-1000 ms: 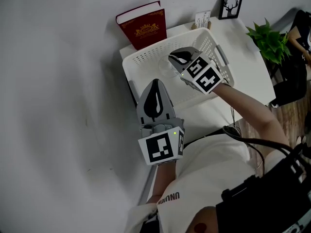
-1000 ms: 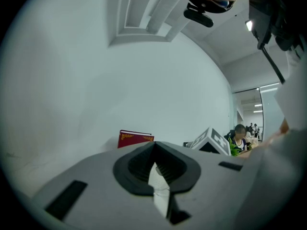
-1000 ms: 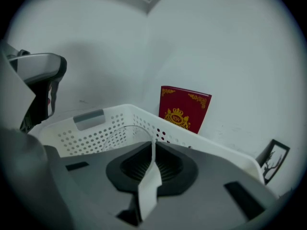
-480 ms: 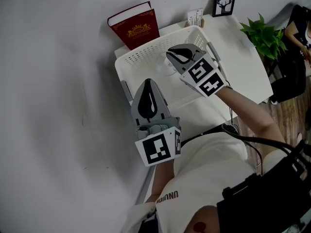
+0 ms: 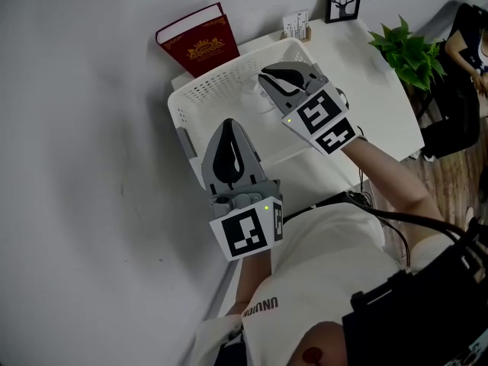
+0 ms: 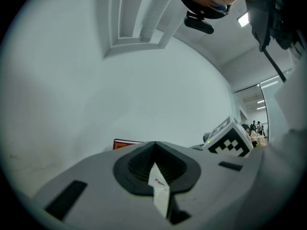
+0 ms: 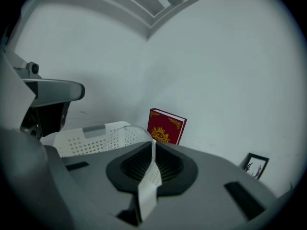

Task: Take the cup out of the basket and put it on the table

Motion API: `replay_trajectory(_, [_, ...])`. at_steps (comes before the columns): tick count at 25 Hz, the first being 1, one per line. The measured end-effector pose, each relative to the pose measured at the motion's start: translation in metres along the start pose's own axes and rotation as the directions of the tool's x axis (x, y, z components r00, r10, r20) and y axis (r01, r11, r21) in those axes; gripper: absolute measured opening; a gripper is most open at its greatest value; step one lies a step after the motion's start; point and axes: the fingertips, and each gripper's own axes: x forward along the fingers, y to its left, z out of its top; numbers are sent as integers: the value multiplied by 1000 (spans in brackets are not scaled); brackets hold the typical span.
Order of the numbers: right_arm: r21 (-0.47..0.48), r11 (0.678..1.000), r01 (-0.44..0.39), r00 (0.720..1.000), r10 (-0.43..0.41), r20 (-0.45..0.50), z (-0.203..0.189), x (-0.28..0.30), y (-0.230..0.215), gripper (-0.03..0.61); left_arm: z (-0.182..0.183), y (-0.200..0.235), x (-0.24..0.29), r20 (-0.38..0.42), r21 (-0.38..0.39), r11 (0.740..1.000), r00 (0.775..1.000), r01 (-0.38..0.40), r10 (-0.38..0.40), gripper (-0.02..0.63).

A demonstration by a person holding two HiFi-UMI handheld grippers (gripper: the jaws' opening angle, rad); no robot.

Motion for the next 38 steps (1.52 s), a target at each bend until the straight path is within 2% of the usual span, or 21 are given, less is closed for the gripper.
replay_trajectory(5, [19,1000,1,1000,-1,28,4,-17,-12,38,6,-19,1,12,8,1000,1000,-1,1,9])
replay_trajectory(17, [5,997,76,993,-76,85,4,-47,-33,38,7,-50,3,29,46,998,999,42,-43,9])
replay_trajectory(21, [-1,995,102,990,-101,102,6,-56,-36,38,5,-58,4,14,14,999,999,52,-52,9])
replay_trajectory(34, [14,984,180,973,-180,146,10,-97,-61,38,11,-91,12,32,88,987,990,136,-139,9])
replay_trajectory(38, [21,977,212,966,-213,150,5,-111,-72,38,9,-104,14,19,63,986,988,154,-156,9])
